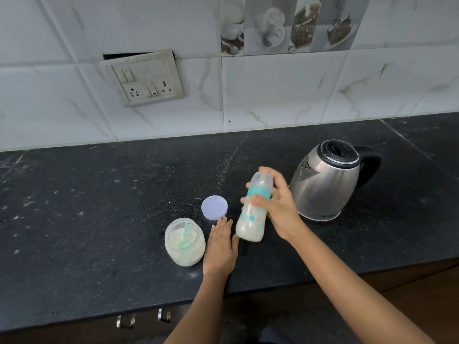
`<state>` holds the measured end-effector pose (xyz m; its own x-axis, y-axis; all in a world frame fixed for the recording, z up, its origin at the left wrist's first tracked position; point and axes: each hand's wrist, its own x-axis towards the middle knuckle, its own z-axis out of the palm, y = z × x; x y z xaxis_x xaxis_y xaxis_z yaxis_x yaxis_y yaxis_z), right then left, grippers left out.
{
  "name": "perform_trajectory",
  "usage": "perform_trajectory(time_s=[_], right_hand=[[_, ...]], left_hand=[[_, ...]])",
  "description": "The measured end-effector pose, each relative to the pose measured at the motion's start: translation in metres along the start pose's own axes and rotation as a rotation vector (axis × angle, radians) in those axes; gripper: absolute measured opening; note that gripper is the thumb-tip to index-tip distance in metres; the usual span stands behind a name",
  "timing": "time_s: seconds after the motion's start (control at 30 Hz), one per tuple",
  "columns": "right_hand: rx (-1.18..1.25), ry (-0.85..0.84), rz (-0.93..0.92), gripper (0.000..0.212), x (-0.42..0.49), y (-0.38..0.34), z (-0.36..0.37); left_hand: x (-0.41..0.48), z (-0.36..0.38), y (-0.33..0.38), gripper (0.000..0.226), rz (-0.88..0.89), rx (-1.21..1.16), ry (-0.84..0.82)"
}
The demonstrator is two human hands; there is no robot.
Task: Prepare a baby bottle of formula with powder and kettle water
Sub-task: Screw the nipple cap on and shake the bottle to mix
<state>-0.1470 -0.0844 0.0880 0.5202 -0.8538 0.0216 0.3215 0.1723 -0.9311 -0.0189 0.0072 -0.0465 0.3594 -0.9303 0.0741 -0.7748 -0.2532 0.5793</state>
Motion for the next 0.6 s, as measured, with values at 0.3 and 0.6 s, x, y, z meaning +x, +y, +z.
perform_trajectory(time_s=[0.3, 0.6], right_hand=[[-0.023, -0.001, 0.015, 0.067, 0.000, -0.003, -0.004], [-0.061, -0.038, 0.037, 0.066, -0.002, -0.002, -0.006]], left_hand=[[0.001, 0.001, -0.001, 0.049, -0.011, 0.004, -0.009], [0.001, 0.000, -0.002, 0.049, -0.027, -0.003, -0.027]])
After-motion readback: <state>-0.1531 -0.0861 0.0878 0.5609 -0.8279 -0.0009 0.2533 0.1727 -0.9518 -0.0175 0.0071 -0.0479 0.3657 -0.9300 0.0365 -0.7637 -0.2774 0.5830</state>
